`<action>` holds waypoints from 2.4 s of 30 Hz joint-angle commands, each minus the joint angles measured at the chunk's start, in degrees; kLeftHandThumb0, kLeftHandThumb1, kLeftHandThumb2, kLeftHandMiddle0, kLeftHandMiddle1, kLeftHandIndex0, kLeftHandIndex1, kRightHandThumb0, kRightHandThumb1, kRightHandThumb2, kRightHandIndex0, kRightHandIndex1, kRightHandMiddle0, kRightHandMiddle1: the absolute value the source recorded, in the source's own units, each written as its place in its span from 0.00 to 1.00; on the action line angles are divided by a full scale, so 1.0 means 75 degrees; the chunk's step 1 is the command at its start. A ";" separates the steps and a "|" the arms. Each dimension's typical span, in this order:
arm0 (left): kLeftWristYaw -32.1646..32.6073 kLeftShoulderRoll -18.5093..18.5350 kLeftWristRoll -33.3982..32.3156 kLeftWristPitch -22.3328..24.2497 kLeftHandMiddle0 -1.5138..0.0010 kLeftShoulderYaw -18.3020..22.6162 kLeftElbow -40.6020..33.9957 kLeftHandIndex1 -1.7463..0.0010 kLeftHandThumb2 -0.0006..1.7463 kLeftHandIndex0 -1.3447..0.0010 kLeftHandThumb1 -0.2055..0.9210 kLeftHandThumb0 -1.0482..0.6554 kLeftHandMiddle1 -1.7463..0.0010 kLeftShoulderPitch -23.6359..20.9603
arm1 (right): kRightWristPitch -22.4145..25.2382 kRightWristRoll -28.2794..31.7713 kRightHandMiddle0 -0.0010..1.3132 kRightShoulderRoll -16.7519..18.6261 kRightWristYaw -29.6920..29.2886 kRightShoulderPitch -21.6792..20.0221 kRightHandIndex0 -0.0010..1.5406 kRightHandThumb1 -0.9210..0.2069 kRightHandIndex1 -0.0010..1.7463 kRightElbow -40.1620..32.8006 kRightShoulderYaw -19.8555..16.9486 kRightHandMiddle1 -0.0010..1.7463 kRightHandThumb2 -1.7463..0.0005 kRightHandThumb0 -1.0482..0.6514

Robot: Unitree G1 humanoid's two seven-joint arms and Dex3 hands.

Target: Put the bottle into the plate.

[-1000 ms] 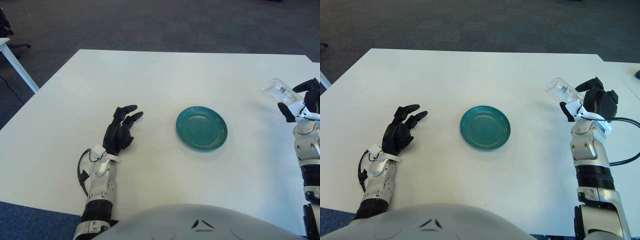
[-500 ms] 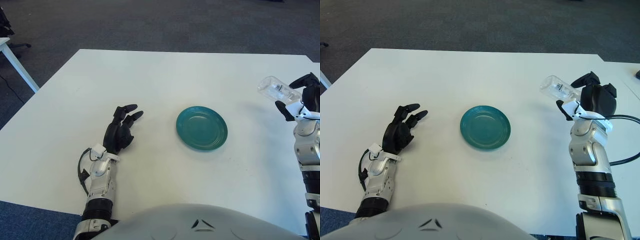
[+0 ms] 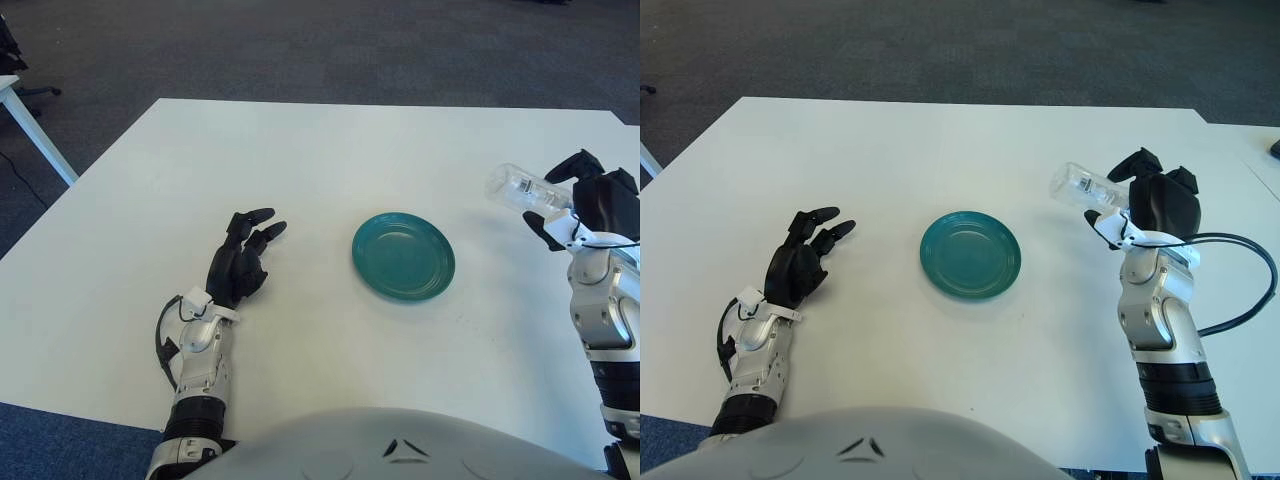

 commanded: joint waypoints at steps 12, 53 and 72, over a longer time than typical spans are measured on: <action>-0.0002 -0.0152 -0.0169 -0.0033 0.78 -0.0013 0.0387 0.37 0.53 0.95 1.00 0.28 0.65 0.0221 | -0.0162 -0.1045 0.60 0.0978 0.0732 -0.1035 0.76 0.73 1.00 0.0011 0.1867 1.00 0.09 0.28; 0.0321 -0.0359 0.0110 -0.0059 0.78 -0.0250 0.0330 0.37 0.53 0.95 1.00 0.28 0.65 0.0205 | -0.0757 -0.2281 0.58 0.1837 0.2622 -0.1034 0.64 0.93 0.88 -0.0567 0.3634 1.00 0.00 0.61; 0.0316 -0.0334 0.0085 -0.0061 0.78 -0.0254 0.0314 0.37 0.53 0.95 1.00 0.28 0.65 0.0229 | -0.0912 -0.2378 0.55 0.1645 0.3221 -0.0513 0.60 0.90 0.94 -0.1194 0.3499 1.00 0.00 0.61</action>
